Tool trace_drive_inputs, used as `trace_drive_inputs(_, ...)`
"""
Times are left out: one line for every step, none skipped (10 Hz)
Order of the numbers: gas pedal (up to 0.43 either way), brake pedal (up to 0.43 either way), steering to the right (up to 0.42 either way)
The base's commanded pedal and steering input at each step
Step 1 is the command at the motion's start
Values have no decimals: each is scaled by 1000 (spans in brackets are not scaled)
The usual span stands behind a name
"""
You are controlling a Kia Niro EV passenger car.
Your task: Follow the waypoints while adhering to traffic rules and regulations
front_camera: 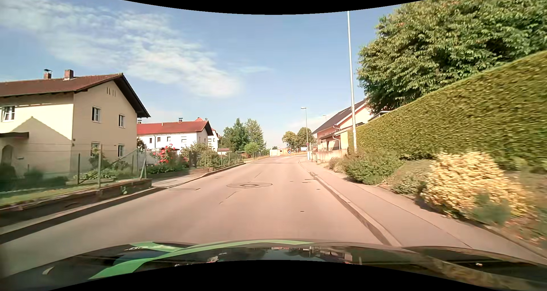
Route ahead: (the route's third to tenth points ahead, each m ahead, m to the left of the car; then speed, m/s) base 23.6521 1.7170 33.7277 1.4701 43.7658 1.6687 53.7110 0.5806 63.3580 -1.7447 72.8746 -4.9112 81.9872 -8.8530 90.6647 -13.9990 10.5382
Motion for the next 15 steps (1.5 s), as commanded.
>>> trace_drive_inputs(157,0,-13)
trace_drive_inputs(157,0,-13)
trace_drive_inputs(157,0,-13)
trace_drive_inputs(157,0,-13)
trace_drive_inputs(157,0,-9)
trace_drive_inputs(157,0,-7)
trace_drive_inputs(157,0,-7)
trace_drive_inputs(157,0,-6)
trace_drive_inputs(157,0,-6)
trace_drive_inputs(157,0,-5)
trace_drive_inputs(138,0,-4)
trace_drive_inputs(138,0,-3)
trace_drive_inputs(138,0,-1)
trace_drive_inputs(138,0,0)
trace_drive_inputs(138,0,0)
